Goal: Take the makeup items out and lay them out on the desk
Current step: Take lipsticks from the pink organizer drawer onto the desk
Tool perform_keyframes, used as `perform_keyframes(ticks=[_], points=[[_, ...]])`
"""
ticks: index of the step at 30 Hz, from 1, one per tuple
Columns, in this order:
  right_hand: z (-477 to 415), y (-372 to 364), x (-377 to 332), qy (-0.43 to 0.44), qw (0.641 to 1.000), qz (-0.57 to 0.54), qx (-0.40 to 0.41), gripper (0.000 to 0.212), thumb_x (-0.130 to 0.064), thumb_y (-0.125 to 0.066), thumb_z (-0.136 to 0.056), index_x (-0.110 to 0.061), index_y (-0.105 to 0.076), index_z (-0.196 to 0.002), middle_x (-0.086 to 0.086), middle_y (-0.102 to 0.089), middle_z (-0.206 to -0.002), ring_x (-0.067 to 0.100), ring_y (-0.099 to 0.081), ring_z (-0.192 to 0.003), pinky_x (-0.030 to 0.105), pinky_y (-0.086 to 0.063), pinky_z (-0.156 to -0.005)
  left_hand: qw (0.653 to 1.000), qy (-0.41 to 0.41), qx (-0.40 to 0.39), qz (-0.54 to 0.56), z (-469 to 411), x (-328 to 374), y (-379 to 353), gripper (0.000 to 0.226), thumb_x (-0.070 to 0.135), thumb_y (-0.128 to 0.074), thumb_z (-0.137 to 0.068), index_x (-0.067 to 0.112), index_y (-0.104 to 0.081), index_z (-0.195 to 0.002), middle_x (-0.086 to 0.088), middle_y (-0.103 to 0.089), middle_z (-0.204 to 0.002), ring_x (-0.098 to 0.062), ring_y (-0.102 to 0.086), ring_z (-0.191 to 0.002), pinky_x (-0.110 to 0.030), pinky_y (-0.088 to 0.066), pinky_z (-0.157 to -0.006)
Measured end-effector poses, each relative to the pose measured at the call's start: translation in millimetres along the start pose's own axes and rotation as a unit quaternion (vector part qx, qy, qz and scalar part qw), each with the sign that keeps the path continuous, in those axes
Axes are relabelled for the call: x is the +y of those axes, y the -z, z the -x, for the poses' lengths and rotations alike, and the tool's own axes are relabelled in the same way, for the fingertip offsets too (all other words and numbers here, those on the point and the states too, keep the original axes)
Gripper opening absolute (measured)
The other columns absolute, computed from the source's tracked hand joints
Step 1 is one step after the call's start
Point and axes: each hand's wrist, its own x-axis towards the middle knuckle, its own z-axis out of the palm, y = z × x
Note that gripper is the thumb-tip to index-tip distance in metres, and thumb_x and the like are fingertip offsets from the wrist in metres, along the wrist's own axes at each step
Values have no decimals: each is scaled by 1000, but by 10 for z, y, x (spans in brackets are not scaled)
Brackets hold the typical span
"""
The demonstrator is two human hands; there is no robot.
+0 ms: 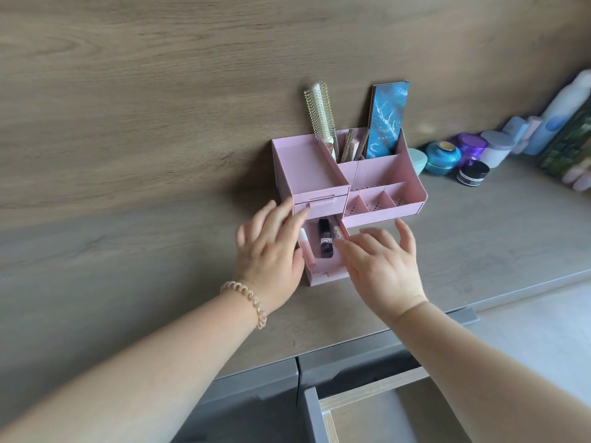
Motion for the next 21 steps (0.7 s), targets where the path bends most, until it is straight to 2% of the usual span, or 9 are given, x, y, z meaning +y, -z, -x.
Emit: perform_keyframes(ticks=[2, 3, 5, 7, 9, 14, 15, 18, 21], points=[[-147, -24, 86, 23, 999, 17, -42, 34, -9, -65, -70, -27, -69, -98, -5, -70, -86, 27, -63, -99, 52, -20, -107, 997, -65, 15, -30, -26, -18, -12, 26, 27, -57, -77, 27, -67, -100, 8, -65, -113, -20, -45, -117, -38, -26, -90], [-228, -32, 112, 44, 996, 30, -74, 37, -6, -66, -66, -26, -70, -96, -5, -71, -85, 28, -62, -102, 53, -17, -107, 995, -81, 2, -62, -88, -11, 0, 18, 32, -55, -79, 26, -71, -86, 11, -68, -99, -19, -47, -110, -37, -25, -87], [-383, -11, 112, 87, 981, 58, -165, 36, -6, -68, -67, -27, -70, -96, -5, -71, -85, 30, -58, -109, 53, -7, -107, 990, -52, -79, -100, -241, 65, 29, 28, 45, -53, -81, 24, -70, -74, 12, -64, -83, -18, -47, -102, -36, -23, -84], [-497, 7, 71, 108, 959, 74, -250, 26, -22, -62, -80, -31, -66, -105, -6, -69, -98, 27, -44, -125, 52, 2, -108, 984, 1, -146, -103, -345, 175, 30, 34, 55, -55, -76, 23, -65, -74, 7, -60, -83, -20, -44, -97, -37, -23, -82], [-565, -10, 29, 97, 950, 59, -291, 28, -36, -55, -87, -32, -60, -114, -6, -66, -110, 24, -34, -131, 52, 2, -111, 974, 30, -193, -113, -391, 247, -22, 35, 58, -60, -71, 24, -59, -77, 3, -62, -88, -22, -45, -96, -38, -24, -83], [-628, -42, 20, 92, 941, 29, -324, 35, -34, -52, -90, -38, -52, -124, -9, -58, -123, 22, -32, -131, 51, -5, -112, 939, 110, -310, -104, -470, 213, -107, 53, 70, -56, -67, 23, -56, -92, 1, -67, -95, -25, -52, -101, -38, -26, -88], [-623, -41, 36, 84, 940, 15, -331, 35, -32, -51, -90, -39, -52, -125, -10, -56, -124, 22, -30, -132, 51, -4, -112, 934, 121, -323, -92, -484, 204, -119, 51, 67, -56, -67, 23, -56, -94, 1, -67, -95, -25, -53, -102, -38, -26, -88], [-575, -26, 78, 54, 939, -27, -339, 35, -30, -48, -91, -43, -54, -123, -14, -54, -127, 19, -25, -134, 48, -3, -113, 933, 148, -323, -50, -487, 182, -161, 31, 41, -57, -68, 24, -55, -95, 0, -66, -96, -26, -54, -103, -37, -27, -86], [-530, -22, 87, 0, 946, -66, -317, 31, -36, -54, -88, -42, -59, -118, -13, -59, -121, 17, -27, -134, 45, -5, -112, 940, 157, -300, -27, -457, 180, -199, 22, 34, -53, -72, 23, -50, -91, 0, -66, -92, -26, -53, -98, -38, -27, -83]])
